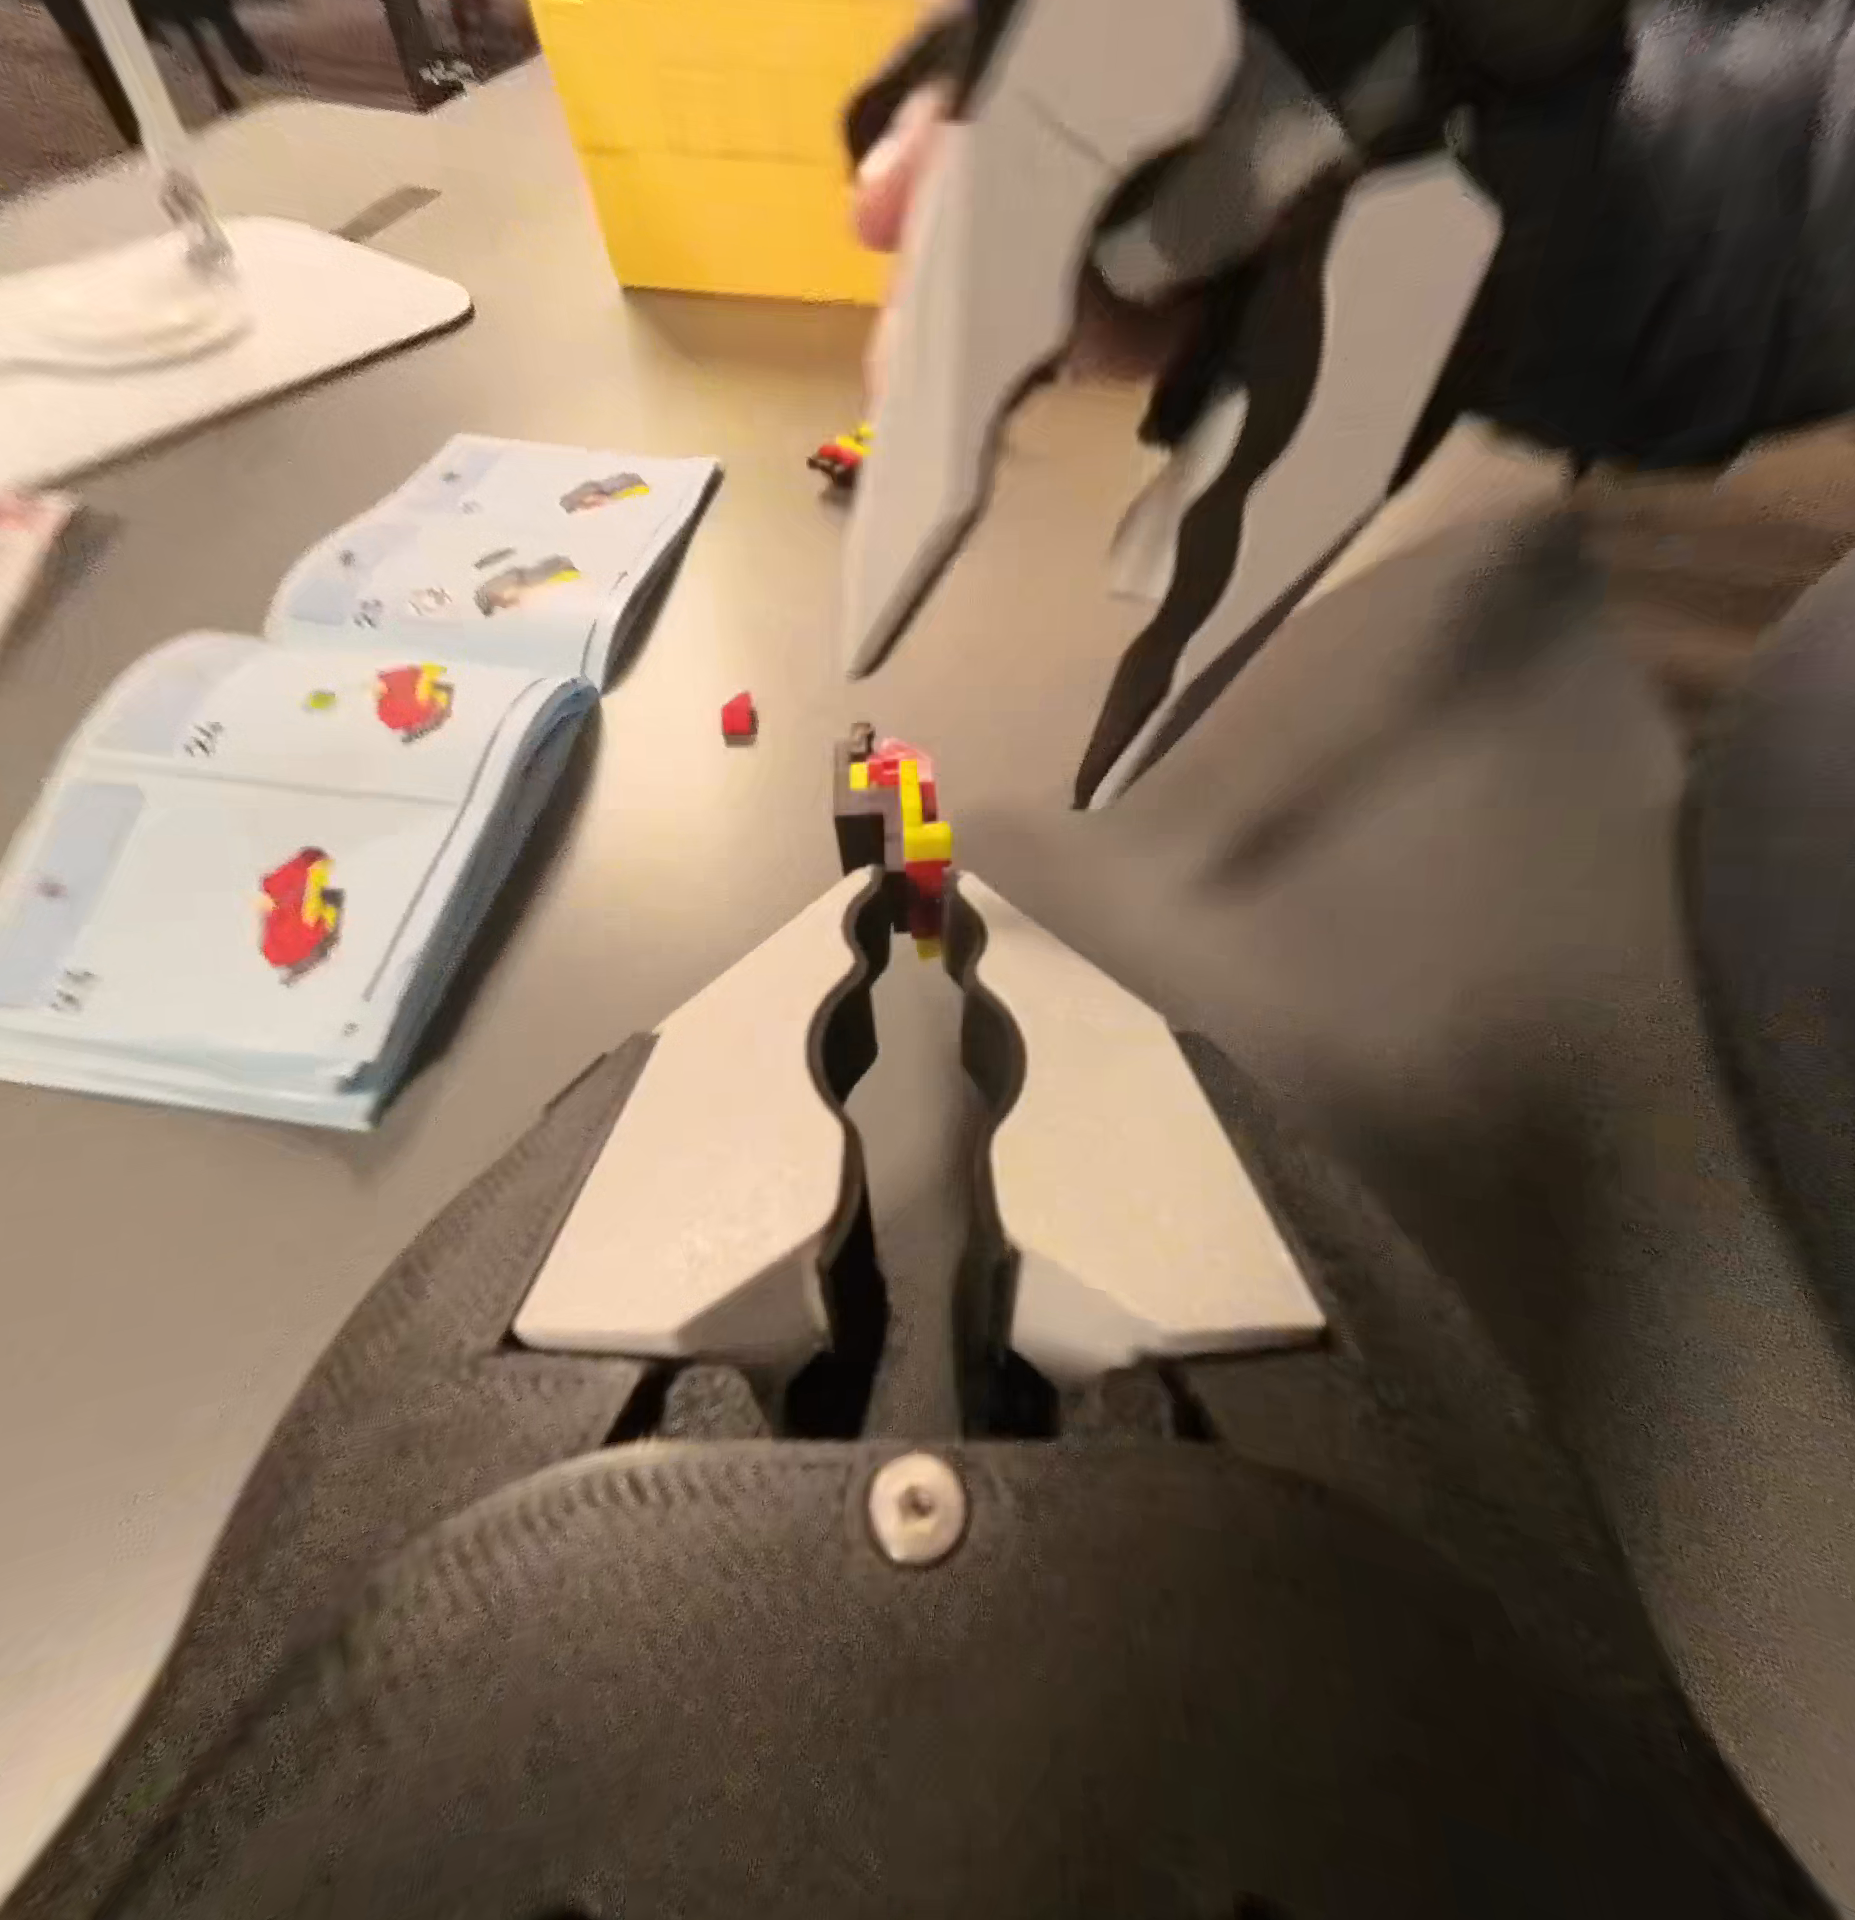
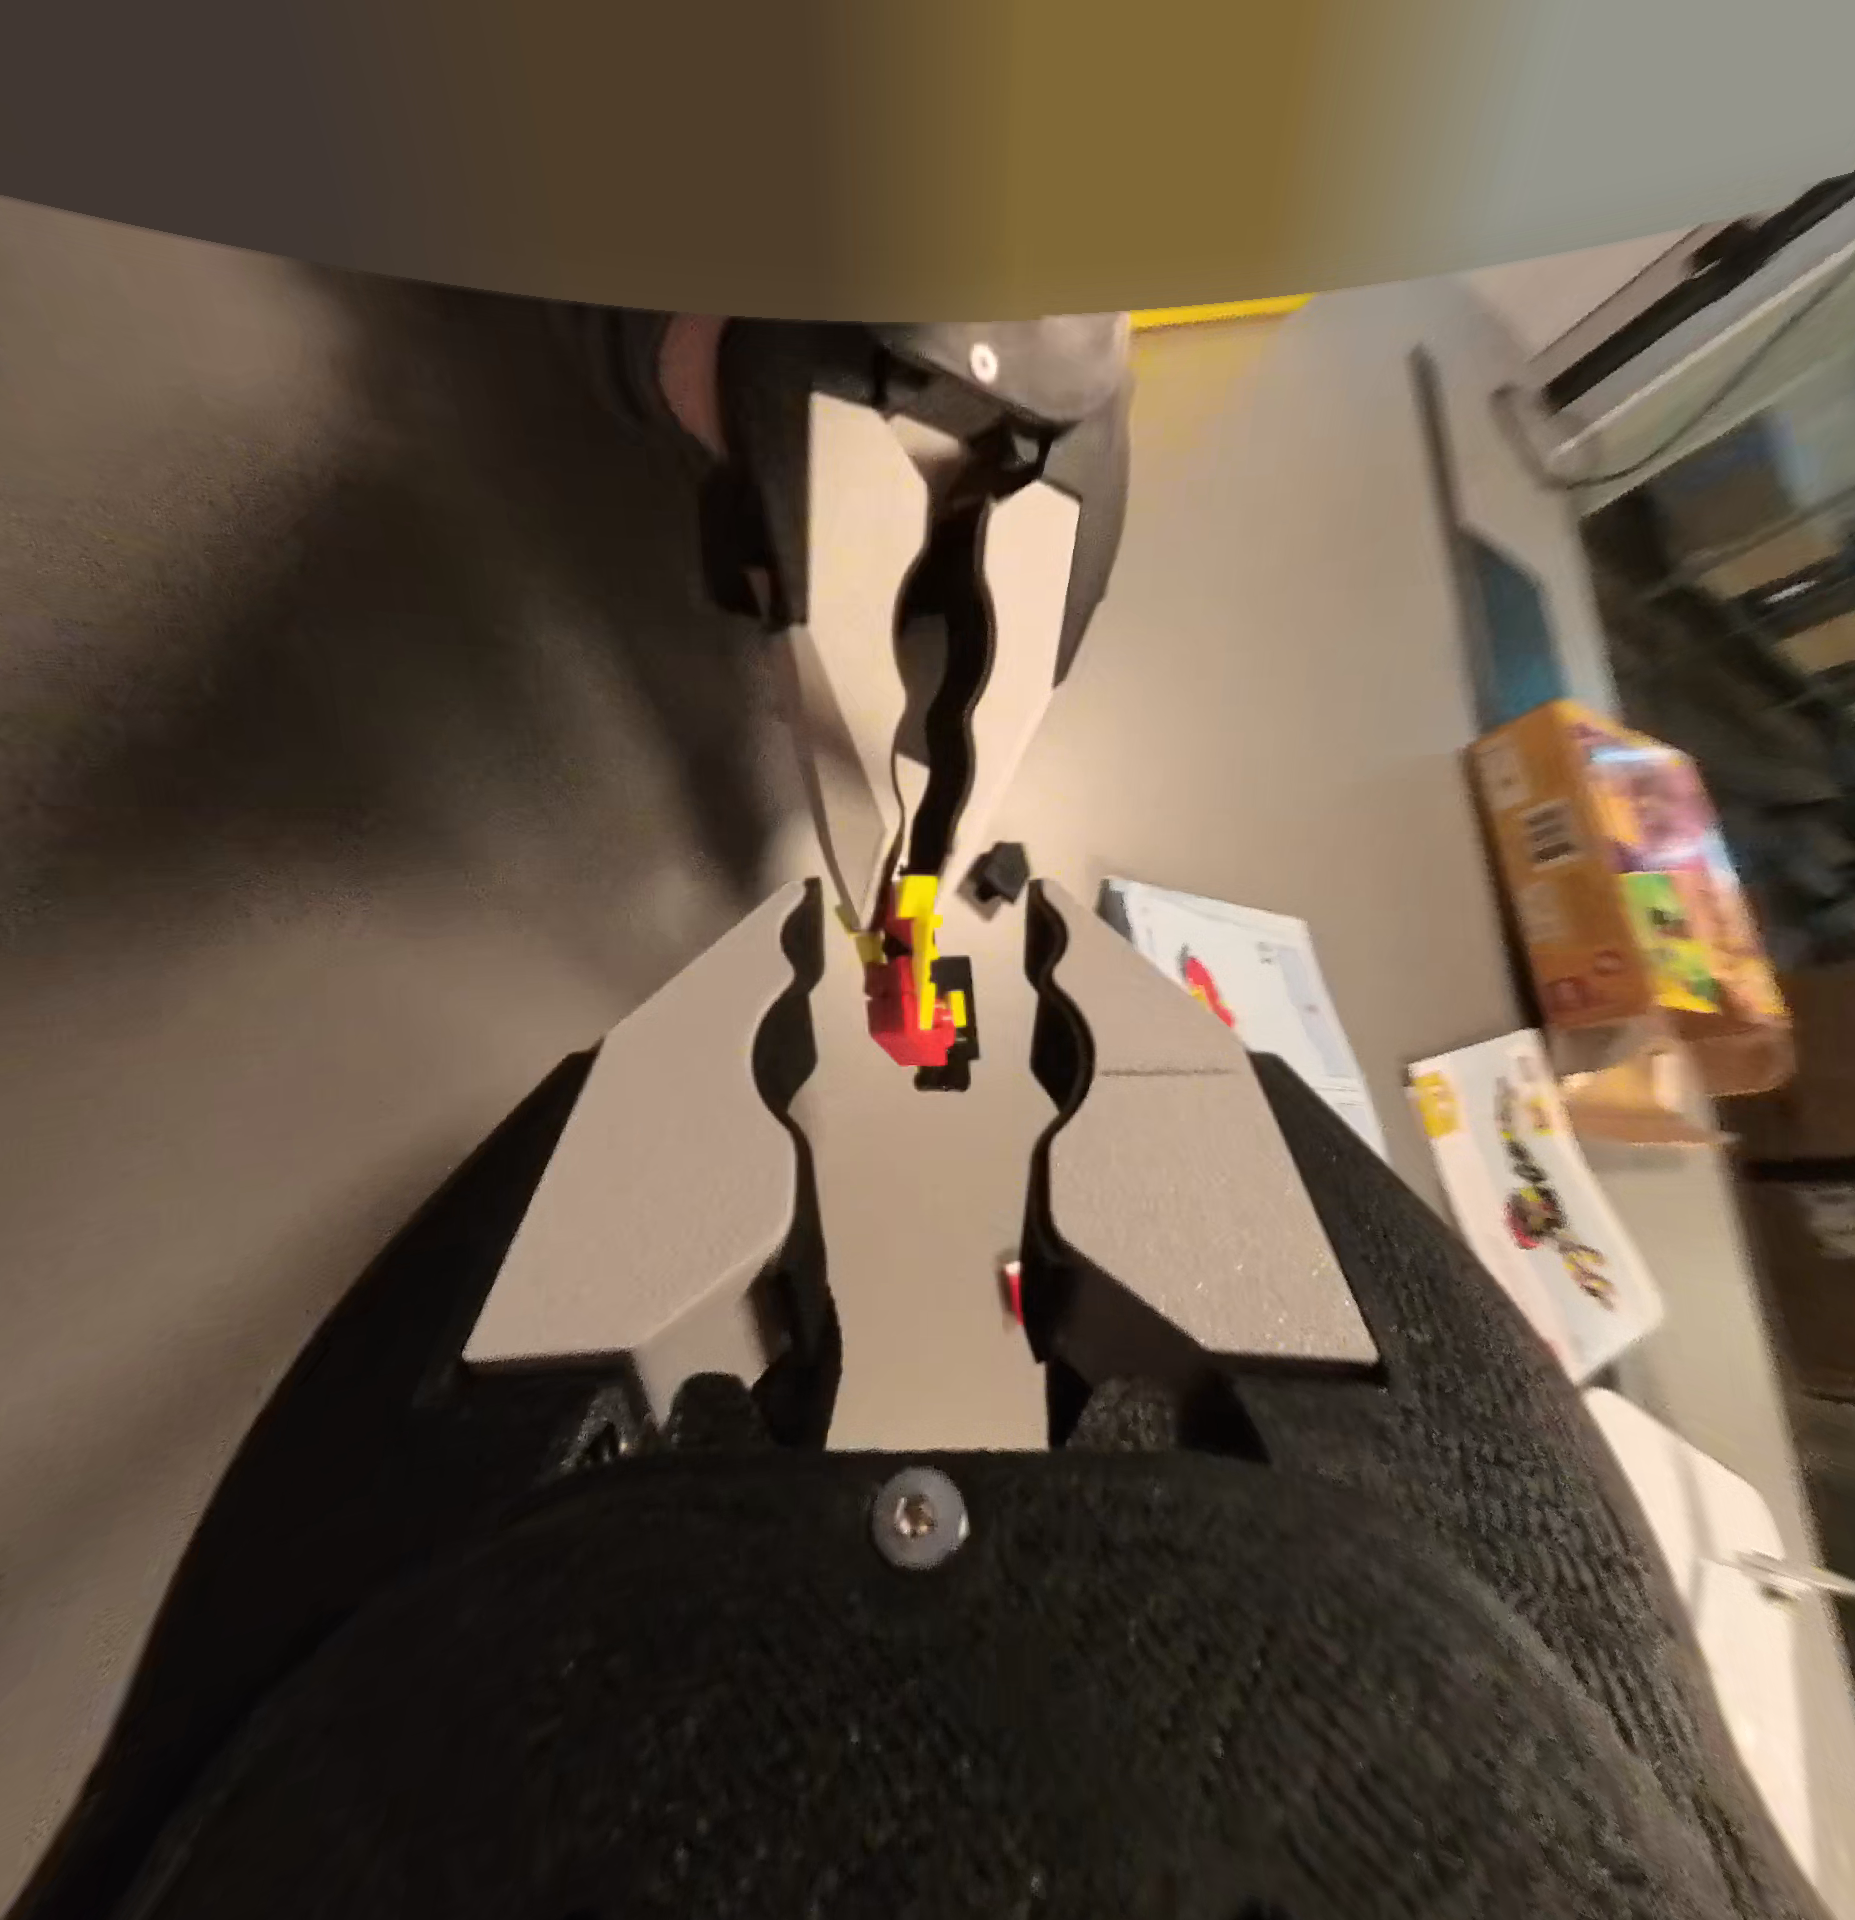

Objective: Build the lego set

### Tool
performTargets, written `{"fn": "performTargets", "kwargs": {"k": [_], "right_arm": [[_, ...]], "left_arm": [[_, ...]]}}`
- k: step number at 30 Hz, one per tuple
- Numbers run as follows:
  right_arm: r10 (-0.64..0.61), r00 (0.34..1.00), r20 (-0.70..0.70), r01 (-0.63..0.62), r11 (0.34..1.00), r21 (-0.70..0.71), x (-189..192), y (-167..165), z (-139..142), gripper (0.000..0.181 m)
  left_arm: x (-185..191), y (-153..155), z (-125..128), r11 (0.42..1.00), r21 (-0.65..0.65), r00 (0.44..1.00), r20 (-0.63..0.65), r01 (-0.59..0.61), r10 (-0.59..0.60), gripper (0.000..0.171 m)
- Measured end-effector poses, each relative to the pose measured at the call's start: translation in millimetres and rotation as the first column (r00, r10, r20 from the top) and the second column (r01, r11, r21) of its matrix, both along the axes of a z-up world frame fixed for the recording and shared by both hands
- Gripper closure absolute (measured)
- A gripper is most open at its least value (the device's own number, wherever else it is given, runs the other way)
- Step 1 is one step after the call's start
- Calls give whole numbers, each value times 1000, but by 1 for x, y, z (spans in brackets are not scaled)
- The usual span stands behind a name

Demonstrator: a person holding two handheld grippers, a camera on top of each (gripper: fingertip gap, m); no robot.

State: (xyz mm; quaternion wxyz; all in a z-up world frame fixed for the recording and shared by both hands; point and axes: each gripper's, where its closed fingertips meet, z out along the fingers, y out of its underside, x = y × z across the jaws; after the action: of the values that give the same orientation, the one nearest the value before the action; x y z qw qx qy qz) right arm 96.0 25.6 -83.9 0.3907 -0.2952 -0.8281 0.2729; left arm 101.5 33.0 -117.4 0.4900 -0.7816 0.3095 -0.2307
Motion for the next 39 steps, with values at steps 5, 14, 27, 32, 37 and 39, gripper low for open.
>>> {"fn": "performTargets", "kwargs": {"k": [5,14,27,32,37,39], "right_arm": [[-31,993,-116,40,997,69,-4,2,7,163],[7,1000,-25,-4,993,116,-12,-4,-6,175],[39,999,29,-40,999,23,-5,-4,-6,170],[-7,999,-37,5,999,-40,-1,6,-6,122],[-9,998,-67,14,997,74,0,5,-26,153],[-17,997,-70,21,998,54,1,6,-25,160]], "left_arm": [[-3,-3,16,969,-226,913,407,94,7,163],[2,-8,15,940,-292,877,480,178,-17,163],[3,-9,16,939,-290,875,484,186,-23,163],[-2,-6,21,933,-303,834,552,195,5,163],[5,-10,22,914,-331,811,585,236,2,163],[7,-11,21,916,-328,820,573,232,-2,163]]}}
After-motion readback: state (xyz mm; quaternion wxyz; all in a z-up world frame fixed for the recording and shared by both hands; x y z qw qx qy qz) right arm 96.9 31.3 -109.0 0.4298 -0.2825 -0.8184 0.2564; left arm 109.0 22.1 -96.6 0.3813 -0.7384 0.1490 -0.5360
